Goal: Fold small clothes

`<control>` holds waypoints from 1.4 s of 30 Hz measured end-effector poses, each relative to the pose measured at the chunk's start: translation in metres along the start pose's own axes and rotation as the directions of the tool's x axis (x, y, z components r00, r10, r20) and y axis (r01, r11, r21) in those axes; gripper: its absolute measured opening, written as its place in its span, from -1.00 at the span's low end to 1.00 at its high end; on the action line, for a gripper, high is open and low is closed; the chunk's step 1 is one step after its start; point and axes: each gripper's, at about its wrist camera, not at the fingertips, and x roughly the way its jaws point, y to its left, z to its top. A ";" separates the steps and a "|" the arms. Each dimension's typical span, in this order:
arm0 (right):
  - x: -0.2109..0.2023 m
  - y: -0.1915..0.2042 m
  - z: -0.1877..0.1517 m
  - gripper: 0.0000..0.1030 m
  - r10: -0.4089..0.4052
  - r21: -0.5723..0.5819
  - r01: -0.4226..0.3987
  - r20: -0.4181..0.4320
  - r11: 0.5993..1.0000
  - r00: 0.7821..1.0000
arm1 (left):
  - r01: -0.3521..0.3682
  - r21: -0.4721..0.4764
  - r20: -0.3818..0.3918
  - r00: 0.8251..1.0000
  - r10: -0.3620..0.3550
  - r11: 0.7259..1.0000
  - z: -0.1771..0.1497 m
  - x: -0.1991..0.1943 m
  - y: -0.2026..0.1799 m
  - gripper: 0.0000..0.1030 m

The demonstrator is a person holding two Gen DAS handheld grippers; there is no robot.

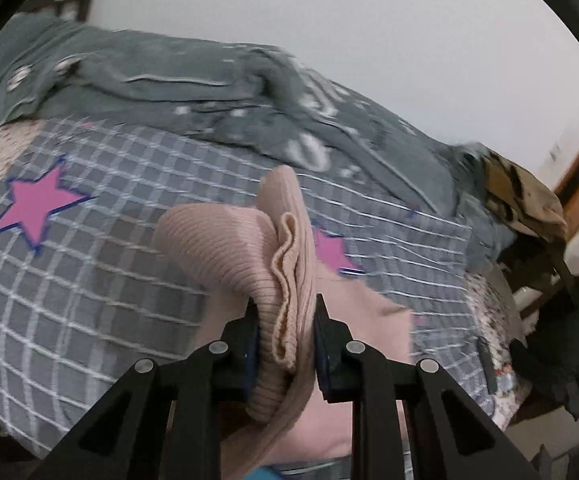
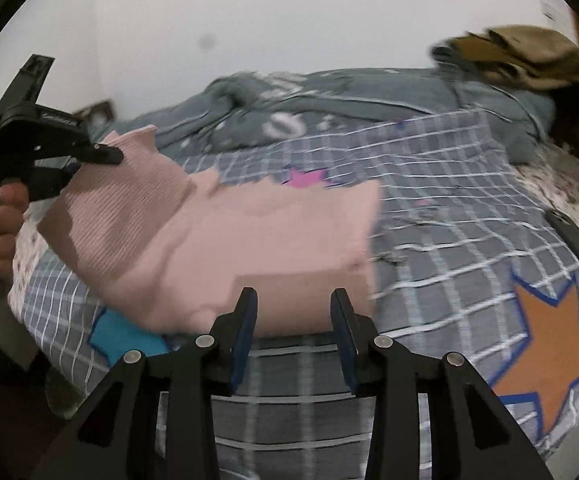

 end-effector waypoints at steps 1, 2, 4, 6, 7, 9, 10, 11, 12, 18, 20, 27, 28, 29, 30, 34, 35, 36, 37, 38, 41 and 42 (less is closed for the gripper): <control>-0.004 -0.011 0.002 -0.27 -0.015 0.022 0.015 0.007 1.000 1.000 | 0.017 0.010 -0.010 1.000 -0.017 1.000 -0.002 0.005 -0.013 -0.59; -0.007 -0.018 0.002 -0.27 -0.023 0.035 0.022 0.009 0.999 1.000 | 0.041 0.015 -0.026 0.999 -0.041 0.999 -0.005 0.014 -0.028 -0.59; -0.013 -0.034 0.002 -0.27 -0.030 0.067 0.029 0.010 0.997 1.000 | 0.073 0.016 -0.050 0.996 -0.072 0.997 -0.013 0.029 -0.047 -0.59; -0.016 -0.046 0.000 -0.27 -0.033 0.095 0.032 0.005 0.995 0.999 | 0.097 0.023 -0.086 0.992 -0.095 0.995 -0.027 0.052 -0.067 -0.59; -0.017 -0.051 -0.001 -0.27 -0.036 0.106 0.035 0.002 0.994 0.999 | 0.105 0.029 -0.109 0.989 -0.102 0.994 -0.035 0.063 -0.075 -0.59; -0.019 -0.058 -0.004 -0.27 -0.040 0.115 0.041 -0.008 0.993 0.999 | 0.136 0.048 -0.175 0.976 -0.125 0.990 -0.051 0.081 -0.087 -0.52; -0.020 -0.059 -0.006 -0.27 -0.042 0.115 0.043 -0.011 0.992 0.999 | 0.169 0.047 -0.218 0.964 -0.155 0.984 -0.057 0.089 -0.091 -0.50; -0.020 -0.060 -0.007 -0.27 -0.041 0.115 0.042 -0.013 0.992 0.999 | 0.220 0.036 -0.260 0.944 -0.203 0.975 -0.062 0.094 -0.093 -0.52; -0.020 -0.060 -0.009 -0.27 -0.037 0.113 0.038 -0.015 0.993 0.999 | 0.256 0.021 -0.282 0.929 -0.240 0.966 -0.063 0.095 -0.093 -0.46; -0.017 -0.050 -0.007 -0.25 0.041 0.094 -0.041 0.006 0.995 0.999 | 0.219 0.060 -0.157 0.965 -0.208 0.974 -0.046 0.055 -0.061 0.23; -0.019 -0.042 -0.002 -0.14 0.097 0.105 -0.100 0.030 0.989 0.995 | 0.180 0.076 -0.112 0.979 -0.171 0.981 -0.039 0.040 -0.041 0.24; -0.017 -0.013 0.018 0.04 0.280 0.146 -0.301 0.147 0.943 0.949 | 0.083 0.093 -0.050 0.996 -0.078 0.992 -0.046 0.010 0.027 0.24; -0.013 -0.007 0.021 0.04 0.280 0.144 -0.302 0.154 0.942 0.948 | 0.079 0.095 -0.050 0.996 -0.074 0.992 -0.048 0.009 0.033 0.24; -0.007 -0.001 0.024 0.04 0.256 0.145 -0.278 0.149 0.950 0.955 | 0.073 0.100 -0.054 0.996 -0.068 0.992 -0.054 0.009 0.037 0.24; 0.001 0.003 0.027 0.03 0.227 0.149 -0.246 0.135 0.958 0.964 | 0.061 0.116 -0.067 0.996 -0.054 0.991 -0.060 0.010 0.041 0.24; 0.041 0.008 0.034 -0.81 0.163 0.185 -0.169 0.044 0.968 0.986 | 0.022 0.146 -0.086 0.996 -0.010 0.989 -0.080 0.014 0.055 0.24; 0.044 0.009 0.034 -0.86 0.159 0.173 -0.160 0.025 0.972 0.987 | 0.025 0.138 -0.095 0.995 -0.012 0.990 -0.084 0.016 0.060 0.24; 0.046 0.009 0.033 -0.88 0.154 0.146 -0.155 0.020 0.977 0.988 | 0.033 0.131 -0.104 0.994 -0.020 0.991 -0.086 0.016 0.064 0.24; 0.037 0.005 0.030 -0.89 0.138 0.126 -0.145 0.065 0.981 0.988 | 0.041 0.126 -0.108 0.994 -0.027 0.991 -0.088 0.016 0.066 0.24; 0.024 -0.002 0.026 -0.89 0.129 0.122 -0.144 0.121 0.982 0.984 | 0.048 0.123 -0.108 0.994 -0.035 0.991 -0.091 0.016 0.068 0.24; 0.017 -0.034 0.007 -0.89 0.106 0.200 -0.134 0.146 0.971 0.984 | 0.067 0.128 -0.109 0.993 -0.053 0.990 -0.097 0.018 0.068 0.24; 0.029 -0.043 -0.002 -0.90 0.098 0.229 -0.116 0.089 0.966 0.991 | 0.072 0.126 -0.119 0.991 -0.057 0.989 -0.099 0.022 0.067 0.24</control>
